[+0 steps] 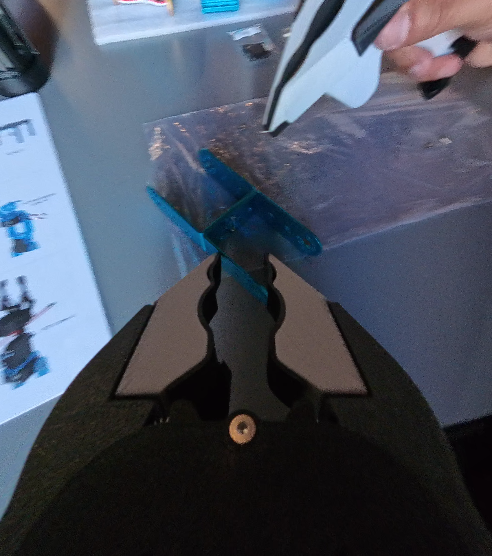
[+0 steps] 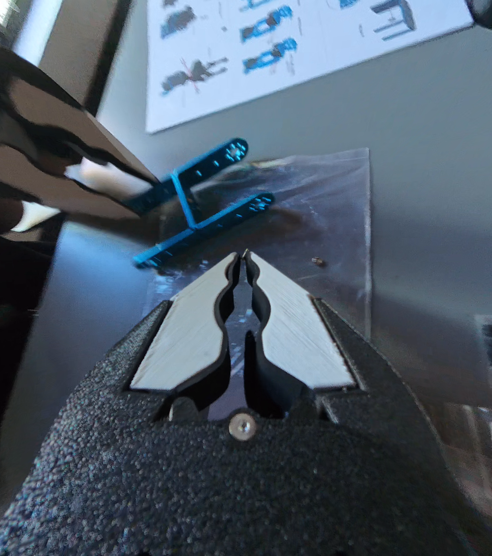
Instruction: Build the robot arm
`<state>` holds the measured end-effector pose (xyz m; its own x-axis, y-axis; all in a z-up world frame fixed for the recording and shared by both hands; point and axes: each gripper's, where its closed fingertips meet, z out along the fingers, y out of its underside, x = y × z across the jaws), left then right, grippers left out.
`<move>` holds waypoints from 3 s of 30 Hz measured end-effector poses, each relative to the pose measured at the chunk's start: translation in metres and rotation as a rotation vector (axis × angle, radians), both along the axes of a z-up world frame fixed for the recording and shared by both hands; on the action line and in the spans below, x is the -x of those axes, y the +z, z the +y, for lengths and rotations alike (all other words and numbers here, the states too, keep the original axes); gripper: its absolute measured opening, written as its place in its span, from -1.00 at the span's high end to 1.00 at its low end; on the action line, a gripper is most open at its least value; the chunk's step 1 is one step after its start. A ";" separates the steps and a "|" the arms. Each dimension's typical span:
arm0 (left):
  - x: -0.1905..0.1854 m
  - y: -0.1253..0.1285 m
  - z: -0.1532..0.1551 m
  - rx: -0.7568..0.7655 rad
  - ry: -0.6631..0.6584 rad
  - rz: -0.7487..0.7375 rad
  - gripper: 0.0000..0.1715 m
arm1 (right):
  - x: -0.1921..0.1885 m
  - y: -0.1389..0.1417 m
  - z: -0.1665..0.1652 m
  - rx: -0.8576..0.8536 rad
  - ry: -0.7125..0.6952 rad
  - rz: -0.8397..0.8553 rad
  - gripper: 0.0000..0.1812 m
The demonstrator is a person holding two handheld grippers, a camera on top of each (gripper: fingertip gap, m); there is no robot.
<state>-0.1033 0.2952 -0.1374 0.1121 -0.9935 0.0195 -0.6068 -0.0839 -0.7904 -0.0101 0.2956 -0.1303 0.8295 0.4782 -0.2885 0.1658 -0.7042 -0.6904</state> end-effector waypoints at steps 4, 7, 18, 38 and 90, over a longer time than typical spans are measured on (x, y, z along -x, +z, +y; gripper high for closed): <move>-0.003 0.007 -0.042 0.120 -0.157 -0.052 0.69 | 0.042 0.021 -0.015 -0.004 0.038 0.083 0.97; 0.005 0.016 -0.021 -0.034 -0.177 -0.092 0.69 | 0.062 0.014 -0.026 0.012 0.024 -0.003 0.97; -0.007 0.001 0.014 -0.402 -0.842 0.015 0.52 | 0.075 -0.020 -0.020 0.060 -0.088 -0.220 0.97; -0.033 0.054 -0.017 -0.505 -0.797 -0.323 1.00 | 0.058 0.082 -0.029 -0.022 0.254 -0.212 0.97; -0.033 0.142 -0.063 -0.104 -0.671 -0.820 1.00 | 0.049 0.144 -0.049 0.550 0.844 -1.056 0.97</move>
<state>-0.0707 0.2324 0.0042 -0.4676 -0.8483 -0.2483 0.2174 0.1619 -0.9626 -0.0588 0.2469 0.0135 0.3013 0.9527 -0.0392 0.9035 -0.2722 0.3310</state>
